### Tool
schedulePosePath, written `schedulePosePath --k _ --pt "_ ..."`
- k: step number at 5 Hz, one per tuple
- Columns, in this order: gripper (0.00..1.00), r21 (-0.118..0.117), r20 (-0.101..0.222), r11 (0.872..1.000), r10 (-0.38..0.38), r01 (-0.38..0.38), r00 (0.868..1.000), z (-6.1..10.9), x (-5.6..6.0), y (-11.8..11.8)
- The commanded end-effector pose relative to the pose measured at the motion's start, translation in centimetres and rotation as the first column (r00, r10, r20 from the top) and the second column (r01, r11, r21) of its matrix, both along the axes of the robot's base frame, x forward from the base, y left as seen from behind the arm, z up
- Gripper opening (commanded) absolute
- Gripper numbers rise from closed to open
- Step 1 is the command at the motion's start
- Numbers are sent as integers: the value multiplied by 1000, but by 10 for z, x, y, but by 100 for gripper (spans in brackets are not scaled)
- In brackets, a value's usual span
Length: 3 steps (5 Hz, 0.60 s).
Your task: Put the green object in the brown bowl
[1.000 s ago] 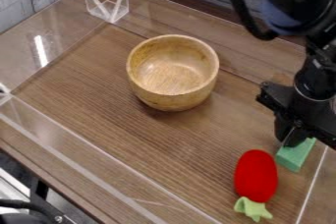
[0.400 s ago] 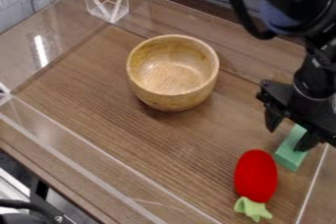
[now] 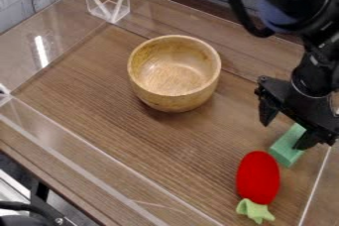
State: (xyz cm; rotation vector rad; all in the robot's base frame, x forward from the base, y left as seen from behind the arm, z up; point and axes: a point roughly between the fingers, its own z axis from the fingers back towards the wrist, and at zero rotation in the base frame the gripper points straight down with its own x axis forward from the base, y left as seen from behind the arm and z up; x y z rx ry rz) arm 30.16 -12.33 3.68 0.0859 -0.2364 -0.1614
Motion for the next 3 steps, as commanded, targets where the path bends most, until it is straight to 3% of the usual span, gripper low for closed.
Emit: schedulePosePath --k 1,2,3 --pt "0 -14 7 1000 -3 3 1000 0 1 -2" --pt "0 -11 6 1000 -5 5 1000 3 0 0" --pt "0 -4 45 1000 -3 3 999 30 -1 7"
